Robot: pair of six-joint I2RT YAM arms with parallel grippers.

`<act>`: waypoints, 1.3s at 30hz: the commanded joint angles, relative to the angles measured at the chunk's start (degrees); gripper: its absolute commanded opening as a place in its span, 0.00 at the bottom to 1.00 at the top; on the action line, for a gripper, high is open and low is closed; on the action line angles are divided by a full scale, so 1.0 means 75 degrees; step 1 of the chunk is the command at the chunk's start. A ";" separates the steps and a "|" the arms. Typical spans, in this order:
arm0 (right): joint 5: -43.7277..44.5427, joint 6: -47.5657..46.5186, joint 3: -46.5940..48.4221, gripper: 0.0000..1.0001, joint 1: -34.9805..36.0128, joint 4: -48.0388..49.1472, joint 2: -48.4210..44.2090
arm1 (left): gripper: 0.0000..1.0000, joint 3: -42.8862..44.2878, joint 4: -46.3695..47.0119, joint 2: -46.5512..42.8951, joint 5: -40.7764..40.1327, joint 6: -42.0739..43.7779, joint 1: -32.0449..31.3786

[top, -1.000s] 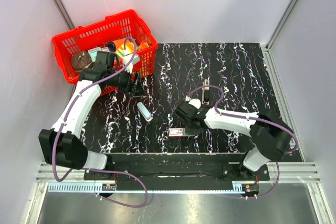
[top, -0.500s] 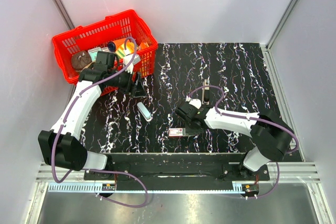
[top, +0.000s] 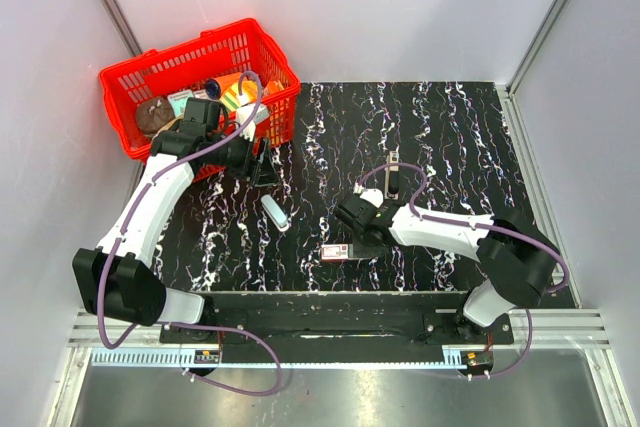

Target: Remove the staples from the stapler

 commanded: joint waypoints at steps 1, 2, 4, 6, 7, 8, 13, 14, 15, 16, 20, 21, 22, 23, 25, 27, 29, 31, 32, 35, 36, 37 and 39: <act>0.0066 0.0008 0.0209 0.32 0.0043 -0.0071 -0.0014 | 0.67 0.0090 0.0101 -0.0236 -0.0106 0.0125 -0.0036; 0.0055 0.0008 0.0221 0.32 0.0031 -0.0082 -0.0060 | 0.66 0.0101 0.0101 -0.0248 -0.0095 0.0125 -0.0036; 0.0031 -0.0027 0.0279 0.32 0.0031 -0.0141 -0.0142 | 0.66 0.0101 0.0101 -0.0248 -0.0118 0.0137 -0.0047; 0.0113 -0.0051 0.0396 0.31 0.0031 -0.0327 -0.0282 | 0.66 0.0078 0.0090 -0.0236 -0.0118 0.0195 -0.0059; 0.0183 -0.0062 0.0466 0.32 0.0031 -0.0433 -0.0422 | 0.66 0.0043 0.0089 -0.0259 -0.0106 0.0277 -0.0082; 0.0265 -0.0086 0.0502 0.31 0.0019 -0.0562 -0.0540 | 0.66 -0.0003 0.0101 -0.0259 -0.0118 0.0382 -0.0129; 0.0196 -0.0191 0.0339 0.30 -0.0506 -0.0529 -0.1371 | 0.66 -0.0518 0.0265 -0.0248 -0.0469 0.1073 -0.0655; -0.0014 -0.0214 0.0199 0.30 -0.0705 -0.0365 -0.1501 | 0.66 -0.0659 0.0346 -0.0213 -0.0562 0.1260 -0.0819; -0.0259 -0.0226 -0.0011 0.30 -0.0986 -0.0201 -0.1653 | 0.66 -0.0857 0.0463 -0.0178 -0.0679 0.1413 -0.1007; -0.0540 -0.0238 -0.0246 0.29 -0.1244 0.0032 -0.1759 | 0.66 -0.1033 0.0534 -0.0131 -0.0785 0.1553 -0.1194; -0.1502 -0.0192 -0.1078 0.28 -0.1948 0.0947 -0.1947 | 0.65 -0.1713 0.1177 -0.0060 -0.1230 0.2233 -0.2096; -0.1690 -0.0191 -0.1324 0.28 -0.2054 0.1204 -0.1947 | 0.65 -0.1877 0.1365 -0.0083 -0.1417 0.2362 -0.2307; -0.2098 -0.0145 -0.1477 0.28 -0.2183 0.1427 -0.1889 | 0.65 -0.1983 0.1552 -0.0049 -0.1488 0.2468 -0.2541; -0.2299 -0.0133 -0.1629 0.27 -0.2311 0.1626 -0.1854 | 0.65 -0.2054 0.1717 0.0010 -0.1698 0.2539 -0.2776; -0.2756 -0.0051 -0.1969 0.27 -0.2546 0.2142 -0.1772 | 0.64 -0.2055 0.1847 0.0278 -0.1887 0.2644 -0.3104; -0.3212 0.0043 -0.2262 0.26 -0.2838 0.2599 -0.1678 | 0.64 -0.2078 0.1952 0.0606 -0.2144 0.2773 -0.3362; -0.3553 0.0136 -0.2567 0.25 -0.3085 0.3032 -0.1619 | 0.64 -0.2125 0.2116 0.0876 -0.2449 0.2914 -0.3585; -0.3881 0.0195 -0.2801 0.25 -0.3319 0.3466 -0.1549 | 0.63 -0.2172 0.2268 0.1087 -0.2660 0.3054 -0.3727; -0.4045 0.0242 -0.2907 0.25 -0.3390 0.3677 -0.1502 | 0.63 -0.2218 0.2362 0.1181 -0.2731 0.3101 -0.3797; -0.4386 0.0348 -0.3142 0.25 -0.3601 0.4076 -0.1374 | 0.63 -0.2277 0.2550 0.1416 -0.2953 0.3289 -0.3926; -0.4480 0.0406 -0.3224 0.25 -0.3671 0.4159 -0.1350 | 0.62 -0.2324 0.2632 0.1463 -0.3058 0.3347 -0.3984; -0.4608 0.0476 -0.3329 0.25 -0.3742 0.4334 -0.1338 | 0.62 -0.2382 0.2714 0.1498 -0.3141 0.3417 -0.4031; -0.4738 0.0617 -0.3540 0.25 -0.3836 0.4604 -0.1315 | 0.61 -0.2499 0.2808 0.1533 -0.3305 0.3628 -0.4160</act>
